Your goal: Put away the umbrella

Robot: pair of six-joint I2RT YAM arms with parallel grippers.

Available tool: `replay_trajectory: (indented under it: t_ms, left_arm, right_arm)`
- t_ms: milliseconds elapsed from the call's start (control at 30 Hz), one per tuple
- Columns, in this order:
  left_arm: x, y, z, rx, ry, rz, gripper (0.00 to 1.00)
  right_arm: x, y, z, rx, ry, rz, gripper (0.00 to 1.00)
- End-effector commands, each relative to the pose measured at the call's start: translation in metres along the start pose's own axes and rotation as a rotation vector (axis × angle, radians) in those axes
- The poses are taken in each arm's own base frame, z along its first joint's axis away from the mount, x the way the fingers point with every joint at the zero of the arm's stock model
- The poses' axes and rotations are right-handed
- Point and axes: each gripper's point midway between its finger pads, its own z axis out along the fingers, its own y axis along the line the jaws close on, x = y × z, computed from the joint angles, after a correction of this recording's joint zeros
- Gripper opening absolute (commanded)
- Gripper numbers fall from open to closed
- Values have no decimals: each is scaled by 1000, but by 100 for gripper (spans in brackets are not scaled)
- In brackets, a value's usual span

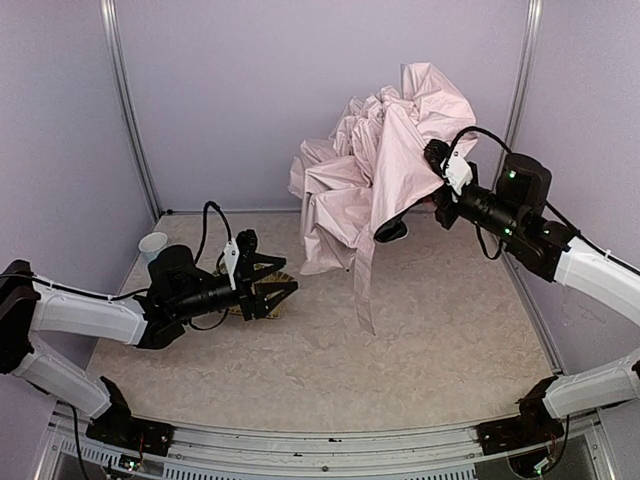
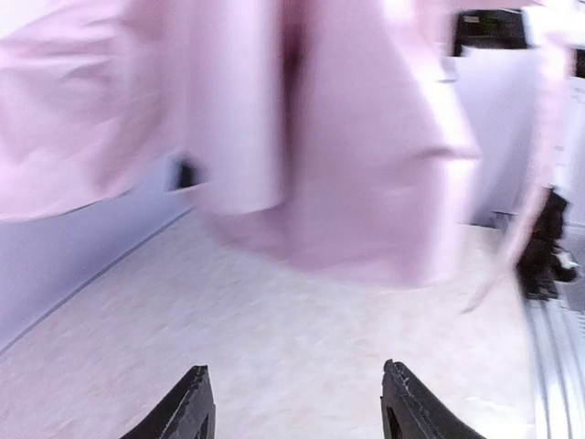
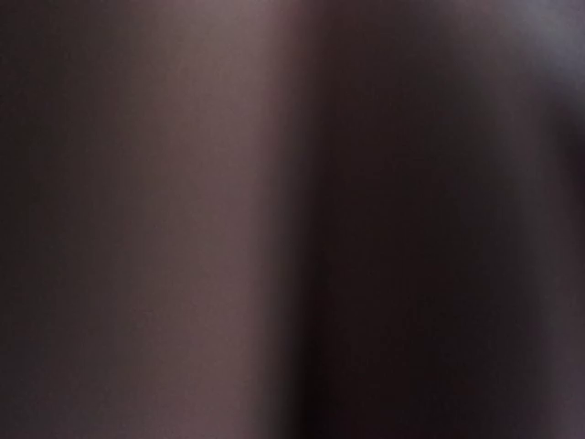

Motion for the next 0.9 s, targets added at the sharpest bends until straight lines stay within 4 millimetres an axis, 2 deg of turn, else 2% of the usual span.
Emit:
replay_trajectory:
  t_ms: [0,200,333,467,700,867]
  left_arm:
    - [-38,-86,13,351,-151,70,62]
    - [-57,-108,48,549,-233,-3,73]
    - [-45,-137,58,698,-215,-11,76]
    - [-31,-162,56,804,-191,-19,76]
    - [-3,-151,67,693,-141,-14,72]
    - [-8,-147,78,658,-166,-45,65]
  right_arm:
    - [-30,-14,4,6,-89,-14,0]
    - [-49,-6,8,-70,-158,-3,0]
    - [-48,-7,12,-67,-149,-10,0]
    - [-40,-11,17,-46,-116,-22,0]
    - [-34,-42,29,94,-40,-32,0]
    - [-42,-36,28,58,-80,-25,0]
